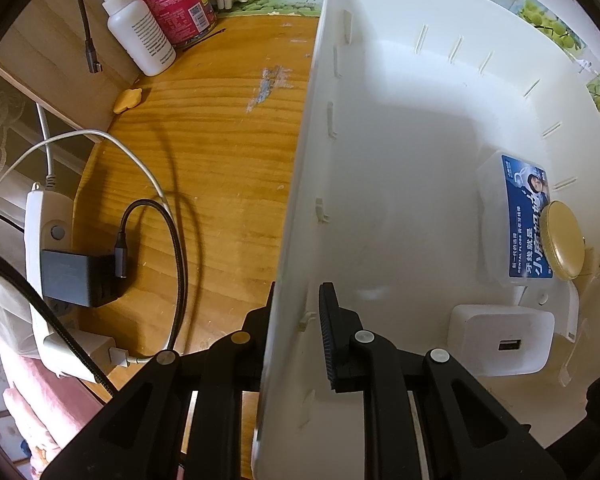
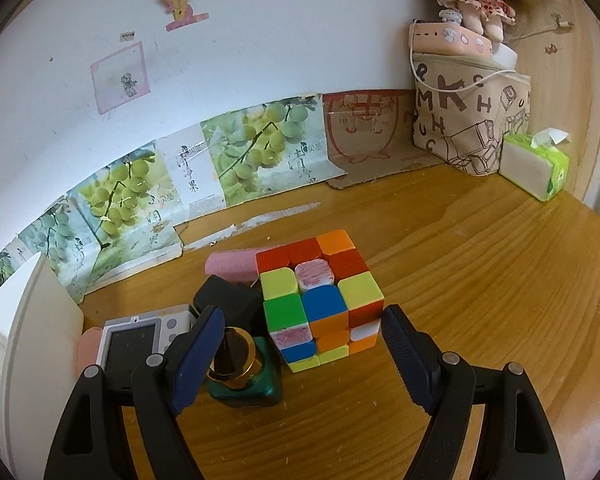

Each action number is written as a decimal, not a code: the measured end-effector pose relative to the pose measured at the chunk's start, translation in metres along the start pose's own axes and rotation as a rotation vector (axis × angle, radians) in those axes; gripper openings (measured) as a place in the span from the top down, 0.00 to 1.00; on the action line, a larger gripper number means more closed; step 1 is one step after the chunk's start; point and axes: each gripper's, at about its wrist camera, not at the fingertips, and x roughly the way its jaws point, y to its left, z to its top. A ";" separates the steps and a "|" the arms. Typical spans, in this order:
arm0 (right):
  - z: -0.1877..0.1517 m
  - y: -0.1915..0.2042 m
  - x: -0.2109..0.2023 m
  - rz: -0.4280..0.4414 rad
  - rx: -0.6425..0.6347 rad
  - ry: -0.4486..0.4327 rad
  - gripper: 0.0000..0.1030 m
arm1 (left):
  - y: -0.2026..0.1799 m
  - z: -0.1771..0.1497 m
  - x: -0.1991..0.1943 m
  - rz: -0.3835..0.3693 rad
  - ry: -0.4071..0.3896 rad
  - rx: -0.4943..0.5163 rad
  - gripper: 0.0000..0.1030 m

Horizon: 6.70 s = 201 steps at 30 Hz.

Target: Organize rigid objects

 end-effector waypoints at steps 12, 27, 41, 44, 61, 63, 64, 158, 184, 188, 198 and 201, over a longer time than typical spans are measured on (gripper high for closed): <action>0.001 -0.002 0.004 0.058 -0.028 0.017 0.16 | -0.008 0.001 0.002 0.012 0.001 0.010 0.79; 0.001 -0.004 0.002 0.055 -0.033 0.008 0.34 | -0.009 0.001 0.001 0.010 0.001 0.008 0.79; 0.005 -0.007 -0.003 0.071 -0.044 0.022 0.43 | -0.010 0.000 0.000 0.008 0.000 0.006 0.79; 0.005 -0.009 -0.004 0.076 -0.037 0.033 0.44 | -0.010 0.000 0.000 0.006 -0.001 0.005 0.79; 0.007 -0.029 -0.036 0.104 0.026 0.030 0.94 | -0.011 -0.001 -0.003 0.004 -0.002 0.008 0.79; 0.007 -0.030 -0.037 0.106 0.027 0.029 0.94 | -0.010 -0.001 -0.005 0.000 -0.003 0.009 0.79; 0.008 -0.031 -0.037 0.110 0.030 0.028 0.94 | -0.010 0.000 -0.005 -0.001 -0.003 0.010 0.79; 0.042 0.025 -0.113 0.518 -0.193 -0.020 0.45 | -0.005 0.004 -0.004 -0.008 0.036 -0.109 0.77; -0.016 0.131 -0.158 0.869 -0.639 0.118 0.44 | -0.031 -0.014 -0.009 0.068 0.026 -0.082 0.77; -0.012 0.126 -0.157 0.858 -0.615 0.102 0.40 | -0.032 -0.015 -0.010 0.077 0.028 -0.075 0.77; -0.005 0.115 -0.148 0.813 -0.557 0.097 0.27 | -0.034 -0.018 -0.012 0.080 0.028 -0.073 0.77; 0.001 0.107 -0.142 0.772 -0.525 0.088 0.25 | -0.033 -0.018 -0.012 0.079 0.027 -0.074 0.77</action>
